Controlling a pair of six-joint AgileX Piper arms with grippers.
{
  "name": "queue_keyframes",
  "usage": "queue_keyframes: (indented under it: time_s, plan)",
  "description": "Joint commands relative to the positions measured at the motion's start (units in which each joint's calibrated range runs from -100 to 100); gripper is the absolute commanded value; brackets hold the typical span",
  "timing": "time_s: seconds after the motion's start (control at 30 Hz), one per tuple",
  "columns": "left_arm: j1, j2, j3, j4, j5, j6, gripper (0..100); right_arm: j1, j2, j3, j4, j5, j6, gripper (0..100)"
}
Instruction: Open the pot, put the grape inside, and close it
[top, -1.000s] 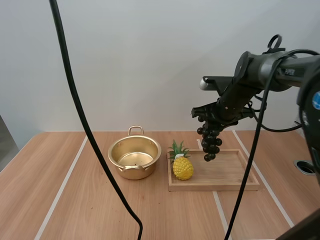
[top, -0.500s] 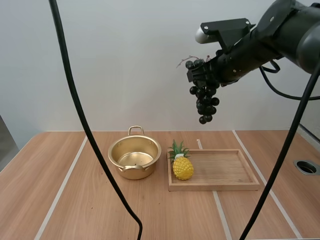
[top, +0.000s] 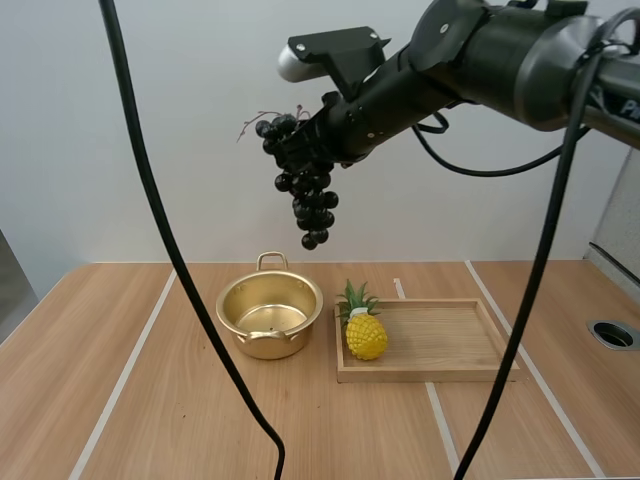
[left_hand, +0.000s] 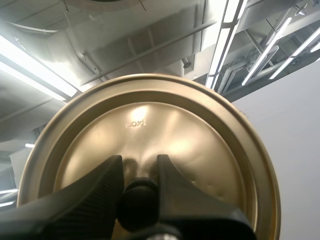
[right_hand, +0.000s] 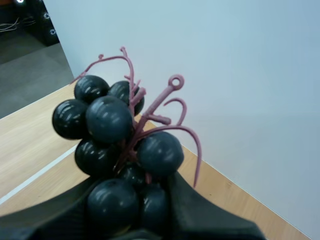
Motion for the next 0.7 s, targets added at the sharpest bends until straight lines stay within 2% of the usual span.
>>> queue_keyframes:
  time_s: [0.0, 0.33, 0.67]
  plan:
    - [0.05, -0.4, -0.3, 0.5, -2.2, -0.4, 0, 1.7, 3.0, -0.8, 0.0, -4.1, -0.5, 0]
    - [0.05, -0.4, -0.3, 0.5, -2.2, -0.4, 0, 5.0, 14.7, -0.8, -0.2, -11.3, -3.2, 0]
    - [0.05, -0.4, -0.3, 0.5, -2.2, -0.4, 0, 5.0, 23.5, -0.8, -1.1, -18.9, -5.4, 0]
